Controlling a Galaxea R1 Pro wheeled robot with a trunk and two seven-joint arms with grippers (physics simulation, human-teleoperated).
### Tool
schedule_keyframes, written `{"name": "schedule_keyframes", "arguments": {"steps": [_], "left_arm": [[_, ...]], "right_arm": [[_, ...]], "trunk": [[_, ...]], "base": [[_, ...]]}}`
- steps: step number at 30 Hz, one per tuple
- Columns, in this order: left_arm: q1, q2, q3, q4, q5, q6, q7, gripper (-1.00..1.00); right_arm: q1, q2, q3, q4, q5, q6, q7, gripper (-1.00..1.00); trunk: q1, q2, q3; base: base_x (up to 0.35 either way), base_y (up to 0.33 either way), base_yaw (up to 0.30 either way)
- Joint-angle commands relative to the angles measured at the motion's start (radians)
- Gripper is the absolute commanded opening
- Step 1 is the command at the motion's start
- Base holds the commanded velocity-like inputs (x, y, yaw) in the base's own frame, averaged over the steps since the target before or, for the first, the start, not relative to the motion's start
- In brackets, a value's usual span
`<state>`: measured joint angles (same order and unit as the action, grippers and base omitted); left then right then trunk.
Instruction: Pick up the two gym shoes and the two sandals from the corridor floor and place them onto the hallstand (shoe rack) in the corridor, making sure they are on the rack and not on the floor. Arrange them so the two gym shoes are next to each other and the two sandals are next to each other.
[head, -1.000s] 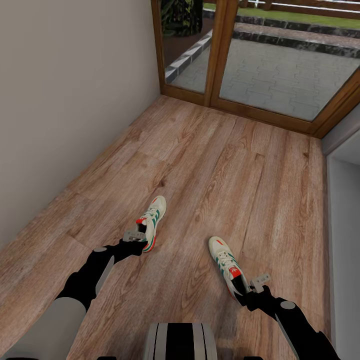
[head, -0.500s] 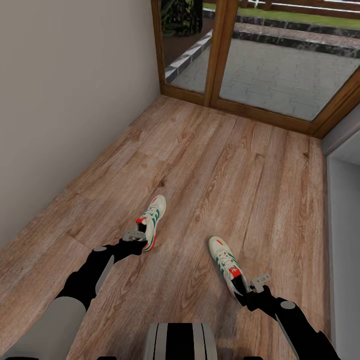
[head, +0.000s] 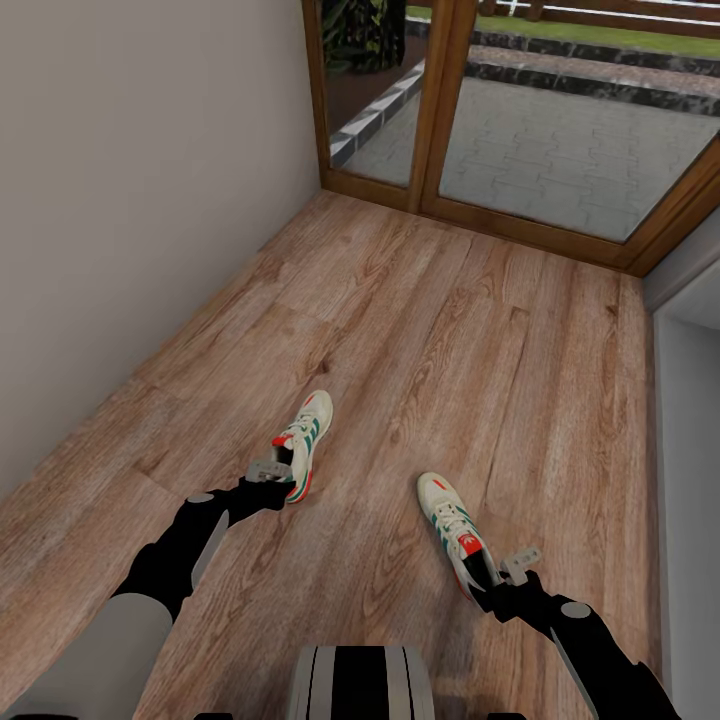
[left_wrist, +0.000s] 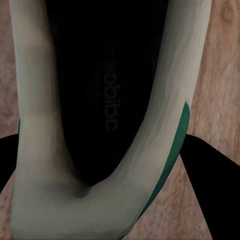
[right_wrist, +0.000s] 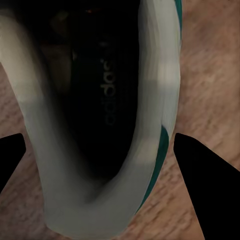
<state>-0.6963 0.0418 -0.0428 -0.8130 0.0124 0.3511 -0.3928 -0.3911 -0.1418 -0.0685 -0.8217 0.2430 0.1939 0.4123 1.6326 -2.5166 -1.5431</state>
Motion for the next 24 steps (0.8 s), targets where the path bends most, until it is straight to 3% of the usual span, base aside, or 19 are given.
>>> {"name": "schedule_keyframes", "arguments": {"steps": [1,6,24], "left_arm": [[0.0,0.001,-0.002,-0.002,0.001,0.006,-0.001,-1.0],[0.006,0.003,-0.002,-0.031,0.001,0.006,-0.001,-1.0],[0.011,0.009,0.006,-0.051,0.0,0.054,-0.001,-1.0]], "right_arm": [[0.0,0.001,-0.004,-0.002,0.008,0.004,0.008,-1.0],[0.0,0.001,-0.004,-0.002,0.008,0.004,0.008,-1.0],[0.0,0.001,0.0,-0.001,0.008,0.0,0.008,-1.0]], "trunk": [[0.0,0.0,-0.001],[0.0,0.0,-0.001],[-0.008,0.004,0.069]], "base": [[0.0,0.0,0.0],[0.0,0.0,0.0],[0.0,0.0,0.0]]}}
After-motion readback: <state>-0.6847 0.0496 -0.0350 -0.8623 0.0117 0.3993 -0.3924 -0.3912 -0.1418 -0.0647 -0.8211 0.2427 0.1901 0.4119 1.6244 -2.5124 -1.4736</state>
